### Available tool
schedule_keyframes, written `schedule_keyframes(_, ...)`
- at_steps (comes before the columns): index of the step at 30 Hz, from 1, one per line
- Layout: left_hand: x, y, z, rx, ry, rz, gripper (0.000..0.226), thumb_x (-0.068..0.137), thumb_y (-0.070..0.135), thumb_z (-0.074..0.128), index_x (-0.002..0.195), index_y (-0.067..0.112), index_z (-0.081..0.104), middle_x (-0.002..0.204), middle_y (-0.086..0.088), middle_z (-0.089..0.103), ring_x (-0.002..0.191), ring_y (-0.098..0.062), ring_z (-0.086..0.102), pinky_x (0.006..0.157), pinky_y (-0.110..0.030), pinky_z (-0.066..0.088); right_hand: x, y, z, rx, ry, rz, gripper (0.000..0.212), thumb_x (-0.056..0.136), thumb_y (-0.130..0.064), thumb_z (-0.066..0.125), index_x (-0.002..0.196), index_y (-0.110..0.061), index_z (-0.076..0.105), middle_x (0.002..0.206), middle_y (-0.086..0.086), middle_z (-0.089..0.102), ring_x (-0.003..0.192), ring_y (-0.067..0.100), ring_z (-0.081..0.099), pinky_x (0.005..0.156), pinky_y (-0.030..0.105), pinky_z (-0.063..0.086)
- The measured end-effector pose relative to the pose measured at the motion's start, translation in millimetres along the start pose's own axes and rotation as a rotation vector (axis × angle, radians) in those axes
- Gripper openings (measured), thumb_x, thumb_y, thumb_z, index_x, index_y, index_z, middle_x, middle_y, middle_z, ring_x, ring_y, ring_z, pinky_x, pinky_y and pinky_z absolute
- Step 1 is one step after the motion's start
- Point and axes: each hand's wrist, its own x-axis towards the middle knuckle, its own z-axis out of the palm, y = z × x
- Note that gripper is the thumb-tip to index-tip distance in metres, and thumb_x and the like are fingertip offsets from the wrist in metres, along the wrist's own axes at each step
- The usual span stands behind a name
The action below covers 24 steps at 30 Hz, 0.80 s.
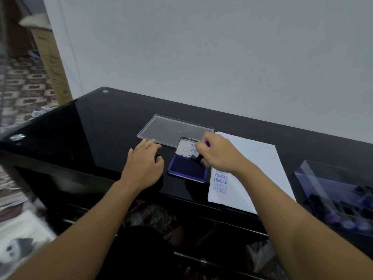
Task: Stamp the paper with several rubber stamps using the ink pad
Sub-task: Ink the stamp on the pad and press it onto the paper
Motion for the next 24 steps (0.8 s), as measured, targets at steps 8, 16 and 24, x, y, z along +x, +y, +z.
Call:
schedule_keyframes(8, -4.6, -2.8, 7.7, 0.101, -0.016, 0.014, 0.042, 0.098, 0.026, 0.042, 0.139, 0.022, 0.053, 0.154, 0.007, 0.041, 0.146, -0.013, 0.028, 0.123, -0.049, 0.012, 29.0, -20.6, 15.9, -0.298, -0.184, -0.088, 0.022, 0.096, -0.025, 0.046, 0.075, -0.019, 0.04, 0.075, 0.001, 0.051, 0.066, 0.013, 0.044, 0.054, 0.03, 0.03)
schedule_keyframes(16, -5.1, -1.1, 7.6, 0.123, -0.015, 0.016, 0.04, 0.097, 0.024, 0.042, 0.136, 0.021, 0.054, 0.153, 0.007, 0.043, 0.145, -0.014, 0.03, 0.122, -0.049, 0.013, 37.2, -21.4, 26.9, -0.37, -0.188, -0.079, 0.026, 0.096, -0.027, 0.046, 0.072, -0.02, 0.037, 0.074, 0.0, 0.045, 0.072, 0.025, 0.048, 0.056, 0.033, 0.031)
schedule_keyframes(24, -6.7, -0.2, 7.2, 0.131, -0.016, 0.016, 0.04, 0.098, 0.026, 0.041, 0.136, 0.022, 0.053, 0.152, 0.007, 0.042, 0.144, -0.014, 0.03, 0.122, -0.048, 0.013, 37.0, -19.1, 31.8, -0.394, -0.195, -0.064, 0.027, 0.097, -0.029, 0.045, 0.073, -0.022, 0.036, 0.076, 0.003, 0.045, 0.076, 0.029, 0.049, 0.065, 0.034, 0.035)
